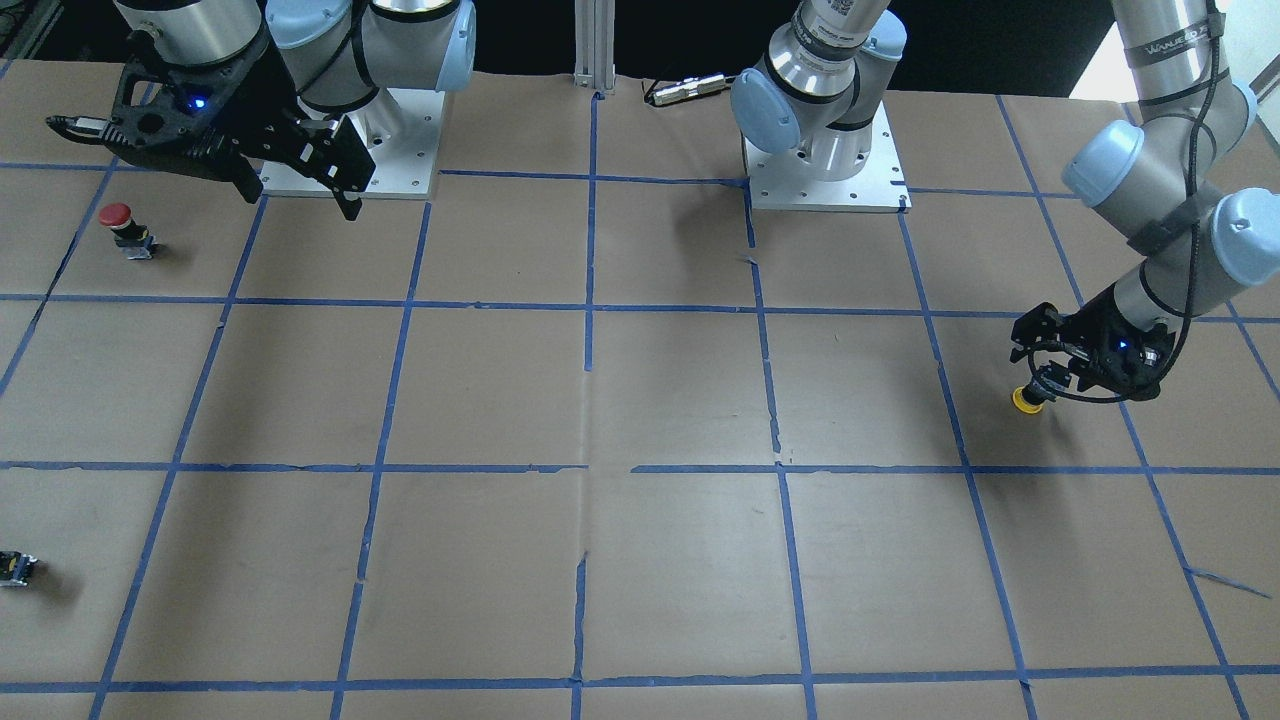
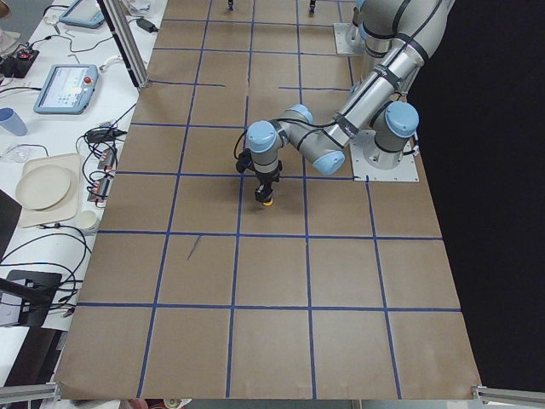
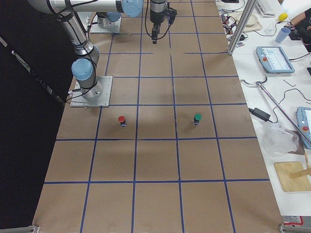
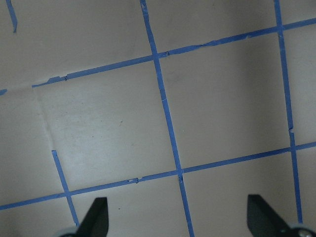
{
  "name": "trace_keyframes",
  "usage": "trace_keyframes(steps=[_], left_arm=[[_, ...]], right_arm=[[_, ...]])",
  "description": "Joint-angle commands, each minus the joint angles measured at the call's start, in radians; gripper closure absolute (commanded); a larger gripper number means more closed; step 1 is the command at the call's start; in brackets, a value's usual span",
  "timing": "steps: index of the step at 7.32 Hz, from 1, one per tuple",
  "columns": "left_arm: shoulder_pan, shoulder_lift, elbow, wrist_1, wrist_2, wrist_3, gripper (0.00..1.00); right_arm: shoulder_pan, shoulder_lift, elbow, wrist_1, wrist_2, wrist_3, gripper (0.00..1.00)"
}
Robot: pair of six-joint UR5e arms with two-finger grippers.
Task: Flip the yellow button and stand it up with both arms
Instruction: 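Close the left gripper on the black base of the yellow button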
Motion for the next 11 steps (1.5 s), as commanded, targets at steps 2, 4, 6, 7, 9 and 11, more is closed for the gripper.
trace_keyframes(steps=[2,4,6,7,9,11], left_arm=[[-0.001,-0.009,-0.04,0.099,-0.001,0.0,0.07],[-0.001,-0.003,-0.043,0.113,0.001,0.0,0.16],[-0.001,0.005,-0.044,0.112,-0.001,0.0,0.21],[-0.001,-0.002,-0.043,0.112,0.001,0.0,0.32],[-0.001,0.004,-0.04,0.113,0.001,-0.001,0.67],[-0.002,0.008,-0.034,0.112,-0.001,-0.007,0.86]], right_arm=[[0.0,0.0,0.001,0.016,-0.003,-0.013,0.0],[-0.006,-0.002,-0.001,0.014,0.002,-0.015,0.0],[-0.009,0.0,-0.005,0.01,-0.004,-0.014,0.0],[-0.009,0.002,-0.009,0.004,-0.001,0.0,0.0],[-0.035,0.003,0.001,-0.012,0.011,0.028,0.0],[-0.048,0.005,0.002,-0.012,-0.001,0.029,0.0]])
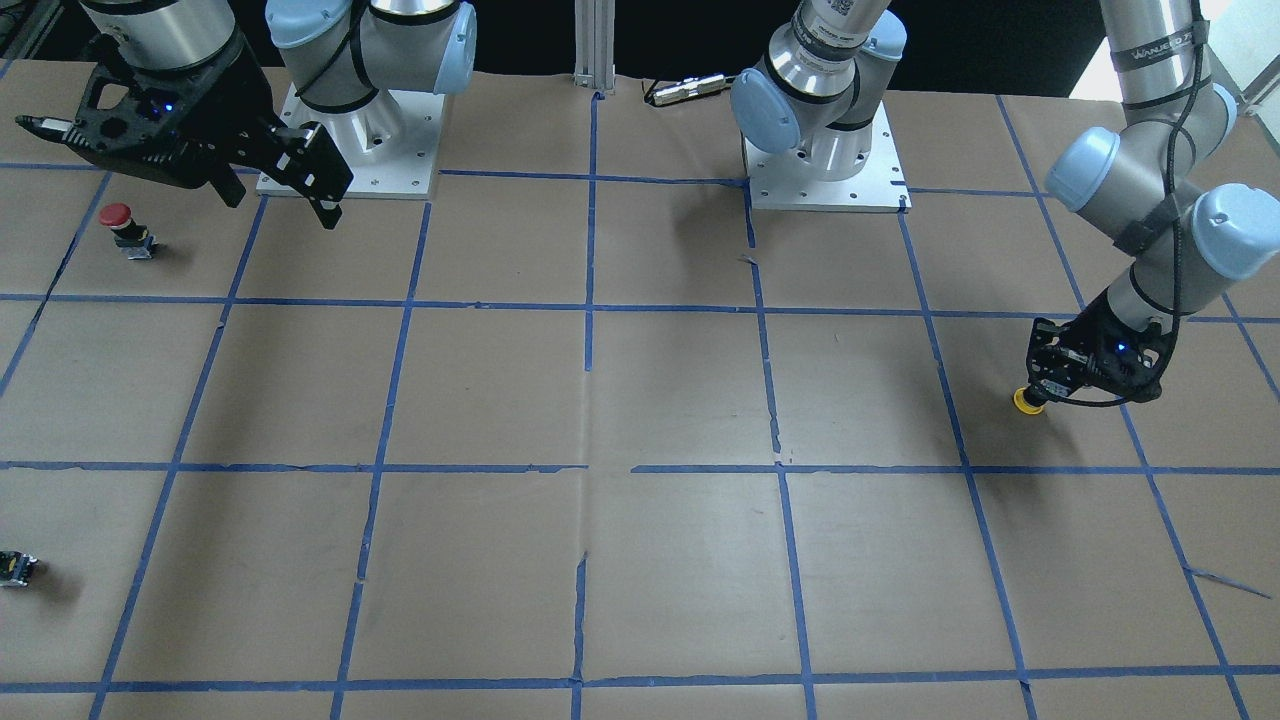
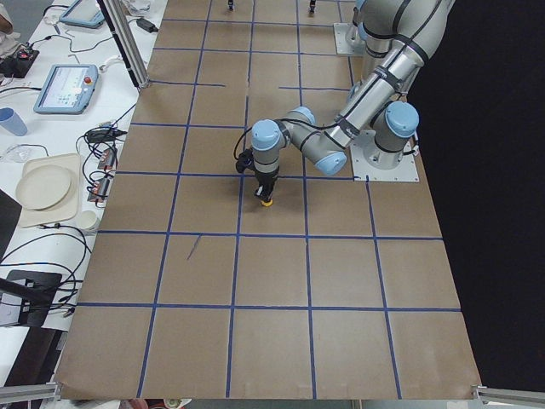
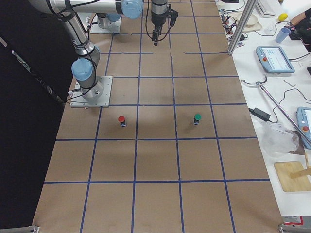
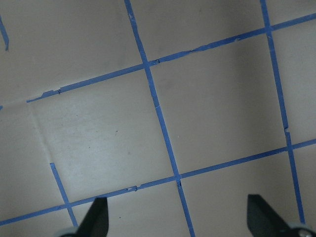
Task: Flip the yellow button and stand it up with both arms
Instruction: 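Close the left gripper on the black base of the yellow button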
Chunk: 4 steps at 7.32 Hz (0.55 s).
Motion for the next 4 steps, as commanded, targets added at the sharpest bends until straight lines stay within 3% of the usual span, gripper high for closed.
trace_keyframes(steps=[1,2,4], left_arm=[[-0.01,0.019,0.005,-0.006,-0.004,-0.006,0.89],[-0.032,0.063,0.003,-0.03,-0.01,-0.009,0.92],[-0.131,0.213,0.006,-0.296,-0.11,-0.154,0.96]], right_arm=[[-0.009,0.003,0.002,-0.002,0.0,0.005,0.0],[-0.01,0.012,0.001,-0.002,-0.001,0.006,0.0],[-0.013,0.015,0.001,-0.004,-0.001,0.006,0.0]])
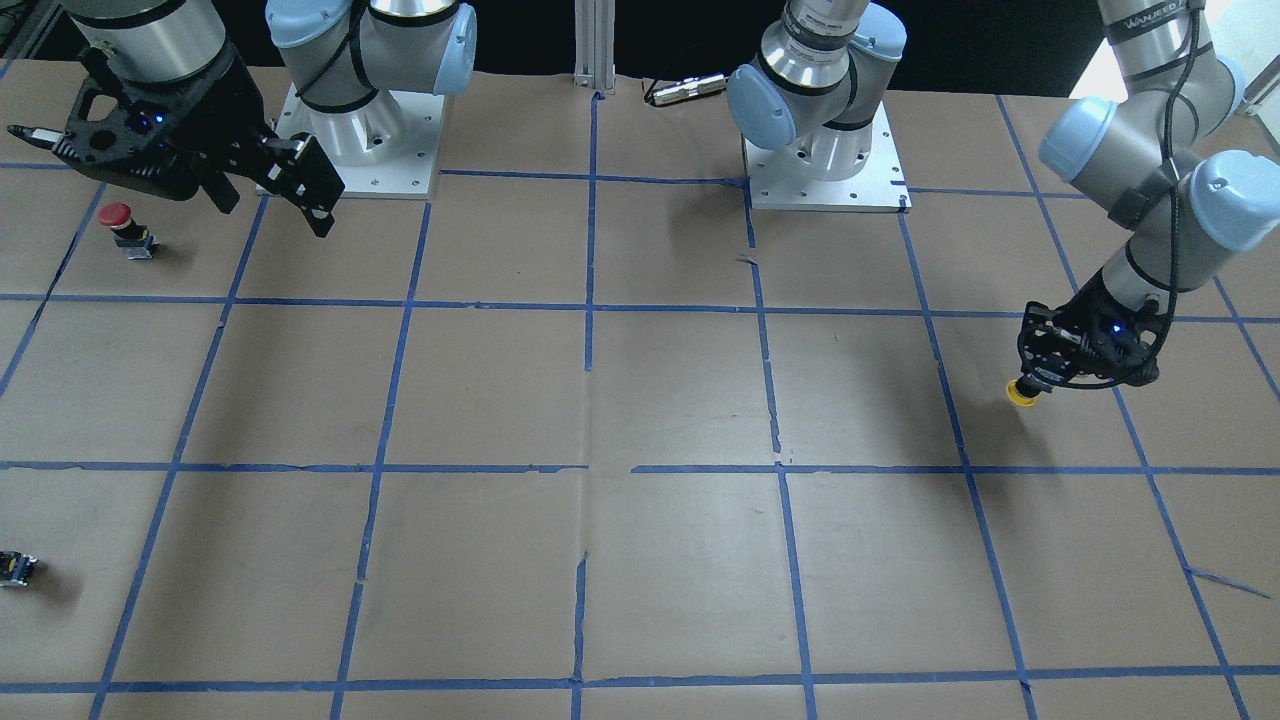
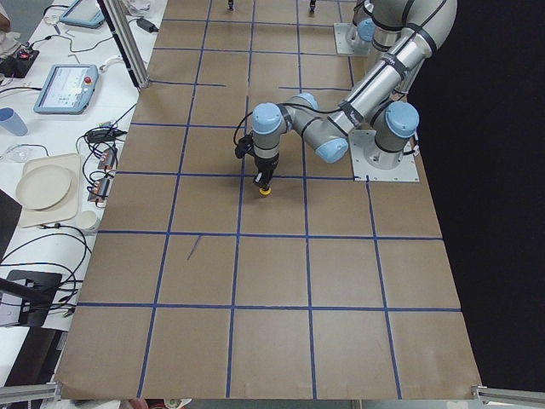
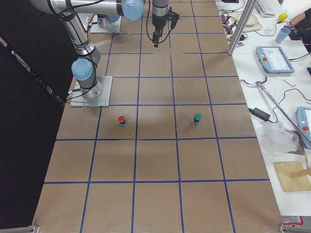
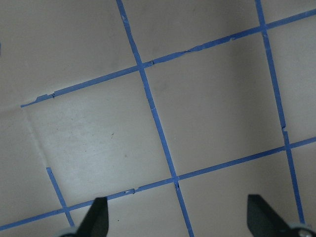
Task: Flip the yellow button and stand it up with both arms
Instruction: 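Lift the button with the left gripper toward the center while the right gripper approaches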
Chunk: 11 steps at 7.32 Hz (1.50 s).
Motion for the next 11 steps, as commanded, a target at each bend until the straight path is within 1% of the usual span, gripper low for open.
trace_keyframes(steps=[1,2,3,5,6,7,8,9,10,11], left_arm=[[-0.097,0.142,0.0,-0.27,-0.156,-0.171,0.97],[-0.143,0.175,0.001,-0.375,-0.312,-0.269,0.98],[-0.204,0.19,0.001,-0.424,-0.444,-0.369,0.98],[-0.353,0.19,0.0,-0.436,-0.732,-0.596,0.99],[-0.407,0.19,-0.008,-0.433,-0.872,-0.697,0.99],[-0.438,0.19,-0.009,-0.431,-0.998,-0.772,0.99],[-0.465,0.186,-0.012,-0.434,-1.11,-0.808,0.99],[-0.505,0.181,-0.012,-0.433,-1.225,-0.86,0.99],[-0.554,0.174,-0.012,-0.42,-1.312,-0.902,1.0],[-0.586,0.169,-0.012,-0.42,-1.351,-0.929,1.0]], right_arm=[[-0.008,0.011,0.001,0.001,0.0,0.0,0.0],[-0.011,0.023,-0.008,-0.001,0.014,0.037,0.0],[-0.013,0.052,-0.017,0.005,0.02,0.187,0.0],[-0.02,0.081,-0.016,0.027,0.193,0.387,0.0],[-0.037,0.081,-0.017,0.089,0.276,0.495,0.0],[-0.071,0.084,-0.016,0.114,0.476,0.572,0.0],[-0.124,0.093,-0.013,0.187,0.608,0.575,0.0],[-0.17,0.092,-0.002,0.302,0.699,0.554,0.0],[-0.171,0.09,0.0,0.315,0.756,0.553,0.0],[-0.172,0.095,0.003,0.314,0.83,0.545,0.0]])
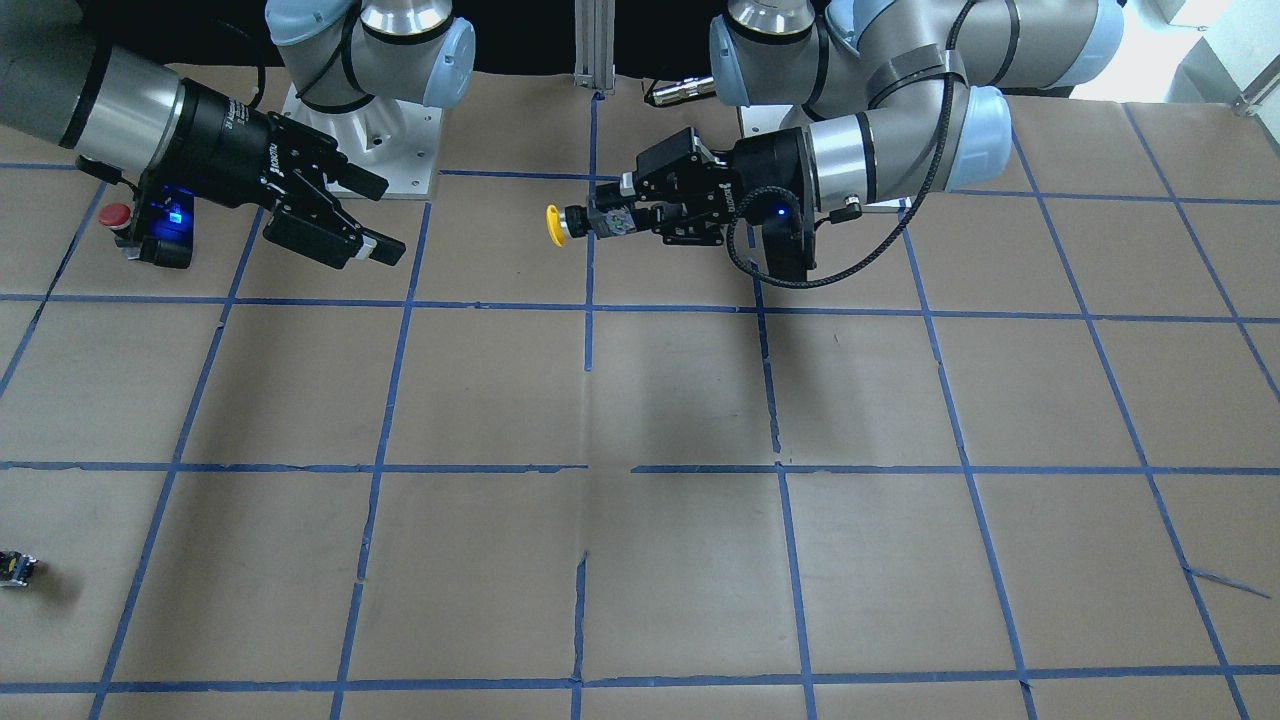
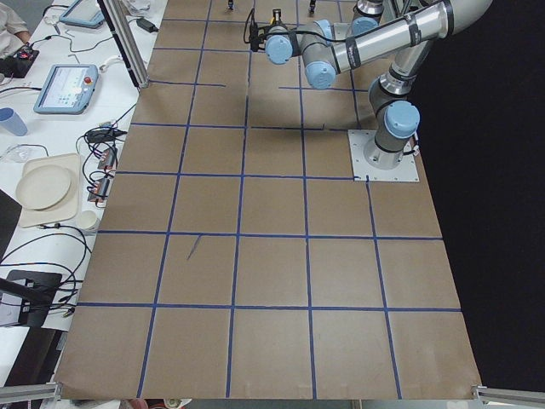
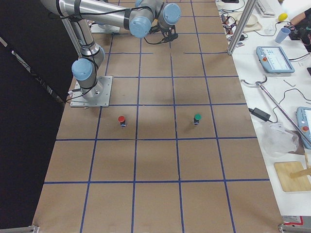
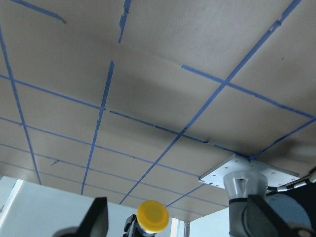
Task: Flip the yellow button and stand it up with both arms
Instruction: 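Lift the button with the left gripper toward the center while the right gripper approaches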
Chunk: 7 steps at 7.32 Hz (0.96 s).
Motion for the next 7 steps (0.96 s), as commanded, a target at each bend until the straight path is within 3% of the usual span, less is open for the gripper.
trace_keyframes(steps=[1,2,3,7], left_arm=[[-0.059,-0.007,0.001,0.006,-0.13,-0.109,1.0],[-0.06,-0.011,0.001,0.007,-0.16,-0.128,1.0],[-0.06,-0.019,0.003,0.009,-0.215,-0.13,1.0],[-0.07,-0.03,0.003,0.067,-0.227,-0.137,1.0]], right_arm=[[-0.01,0.019,0.02,0.059,0.242,0.005,0.0],[-0.007,0.011,0.046,0.12,0.302,-0.009,0.0],[-0.005,0.005,0.063,0.141,0.305,0.002,0.0],[-0.004,-0.052,0.058,0.284,0.303,0.006,0.0]])
